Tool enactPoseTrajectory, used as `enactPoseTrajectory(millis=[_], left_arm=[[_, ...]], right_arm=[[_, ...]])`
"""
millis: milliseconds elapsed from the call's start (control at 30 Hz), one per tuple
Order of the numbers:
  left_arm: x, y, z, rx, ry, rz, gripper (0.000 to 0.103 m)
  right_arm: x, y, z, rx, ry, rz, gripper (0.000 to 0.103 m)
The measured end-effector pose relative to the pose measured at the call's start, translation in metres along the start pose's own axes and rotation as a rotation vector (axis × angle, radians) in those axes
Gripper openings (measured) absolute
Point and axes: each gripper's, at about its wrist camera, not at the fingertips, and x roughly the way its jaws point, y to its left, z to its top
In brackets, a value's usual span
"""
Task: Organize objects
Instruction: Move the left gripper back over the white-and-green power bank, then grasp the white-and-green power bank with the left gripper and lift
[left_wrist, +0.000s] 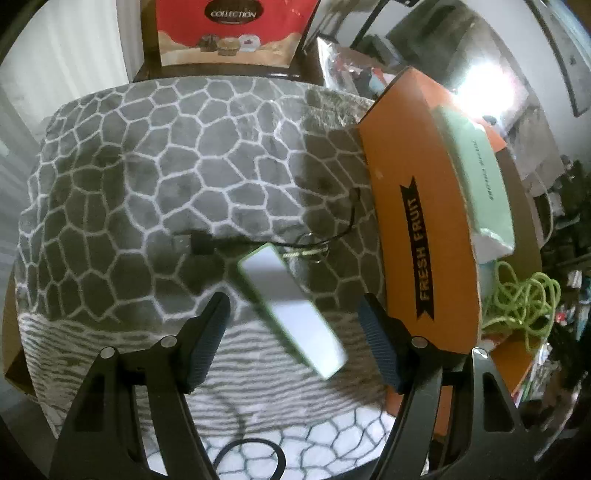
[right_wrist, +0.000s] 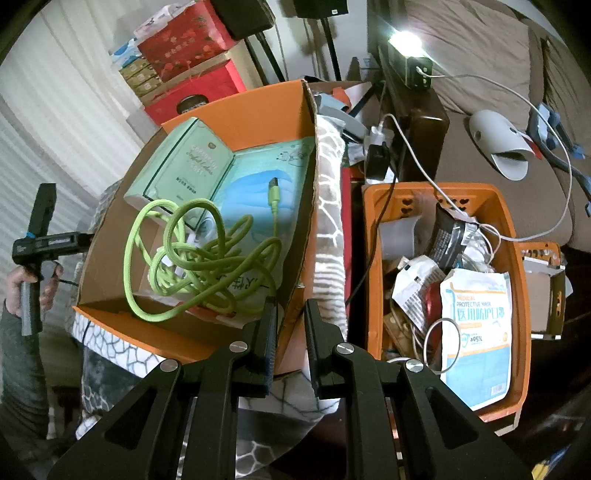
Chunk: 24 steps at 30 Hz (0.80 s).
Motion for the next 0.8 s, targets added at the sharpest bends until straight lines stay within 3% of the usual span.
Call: enactPoseTrajectory(millis=[200,333,400,600,800], left_arm=[[0.017,-0.009,0.005,0.017,0.012,0.073,0.068],[0.027,-0.014,0.004,0.044,0.012,0.154,0.047],[0.029,-0.015,0.003,0.057,-0.003,0.182,0.041],[0.019,-0.015,0.001,0.058,-0.068,0.142,0.024],[-0.003,-0.021,-0.004,0.067,-0.123,0.099,0.023]], right_arm=[[0.0,0.001,0.0,0.004,-0.001,0.0,0.014],[0.0,0.001,0.0,0.004,-0.001,0.0,0.014],[0.0,0.001,0.0,0.004,-0.002,0.002,0.014],[0.0,0.001,-0.001,0.007,-0.003,0.004,0.014],[-0.001,0.001,-0.001,0.008,-0.005,0.005,0.014]])
